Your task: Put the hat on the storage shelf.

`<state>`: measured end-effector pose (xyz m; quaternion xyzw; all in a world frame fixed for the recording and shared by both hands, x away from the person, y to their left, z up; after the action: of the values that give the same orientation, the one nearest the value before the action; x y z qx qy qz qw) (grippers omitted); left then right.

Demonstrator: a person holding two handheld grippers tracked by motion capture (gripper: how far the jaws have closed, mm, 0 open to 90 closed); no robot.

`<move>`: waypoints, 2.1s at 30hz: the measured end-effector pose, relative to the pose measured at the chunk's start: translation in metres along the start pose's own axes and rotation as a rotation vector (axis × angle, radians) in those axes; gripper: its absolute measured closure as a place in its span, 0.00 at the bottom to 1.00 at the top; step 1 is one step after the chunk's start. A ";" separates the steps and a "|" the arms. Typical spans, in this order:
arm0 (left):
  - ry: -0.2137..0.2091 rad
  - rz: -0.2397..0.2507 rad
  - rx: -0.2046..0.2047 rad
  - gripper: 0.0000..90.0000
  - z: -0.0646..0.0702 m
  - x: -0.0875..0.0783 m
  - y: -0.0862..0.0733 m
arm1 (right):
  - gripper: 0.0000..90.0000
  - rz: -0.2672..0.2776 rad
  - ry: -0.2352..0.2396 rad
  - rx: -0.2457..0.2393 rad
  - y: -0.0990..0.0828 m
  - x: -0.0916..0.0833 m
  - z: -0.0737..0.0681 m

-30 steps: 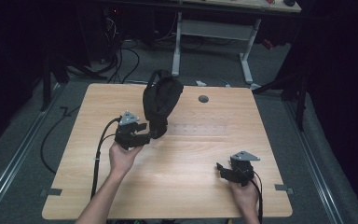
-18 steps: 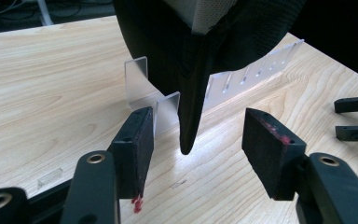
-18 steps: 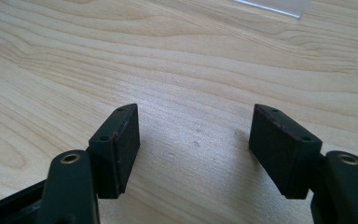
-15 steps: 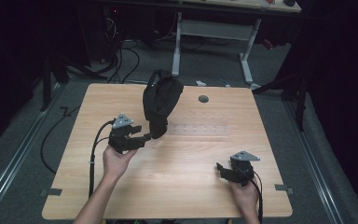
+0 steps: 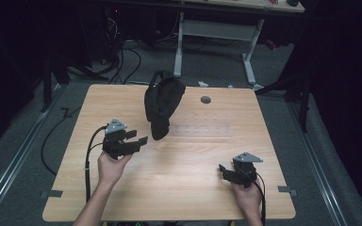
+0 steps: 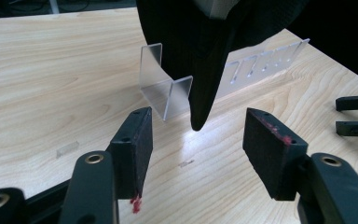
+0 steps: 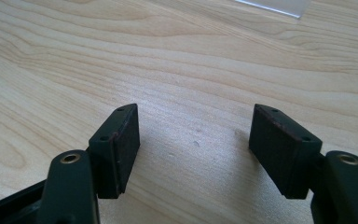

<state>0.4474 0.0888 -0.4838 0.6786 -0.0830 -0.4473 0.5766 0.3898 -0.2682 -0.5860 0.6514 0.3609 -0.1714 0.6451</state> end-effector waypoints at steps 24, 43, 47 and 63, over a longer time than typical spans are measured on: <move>0.002 -0.012 -0.004 0.46 0.011 -0.017 -0.029 | 0.37 0.000 0.000 0.002 0.000 0.000 0.000; 0.016 -0.023 -0.005 0.46 0.013 -0.024 -0.057 | 0.38 0.001 -0.002 0.004 0.000 0.000 0.000; 0.029 -0.038 -0.016 0.45 0.011 -0.021 -0.067 | 0.38 0.000 -0.003 0.004 0.000 0.000 0.000; 0.108 -0.138 0.020 0.45 0.007 0.004 -0.101 | 0.38 0.000 -0.002 0.005 0.000 0.000 0.000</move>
<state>0.4043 0.1141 -0.5720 0.7116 -0.0092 -0.4480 0.5412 0.3895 -0.2678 -0.5860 0.6528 0.3599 -0.1731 0.6437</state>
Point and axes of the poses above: each handheld gripper's, and its own axes: x roughly forward along the jaws, y roughly out of its top, z roughly to its right, the point moved 8 cm from there along x, roughly forward along the jaws, and after that the axes turned 10 degrees about x, right-handed, at the moved point
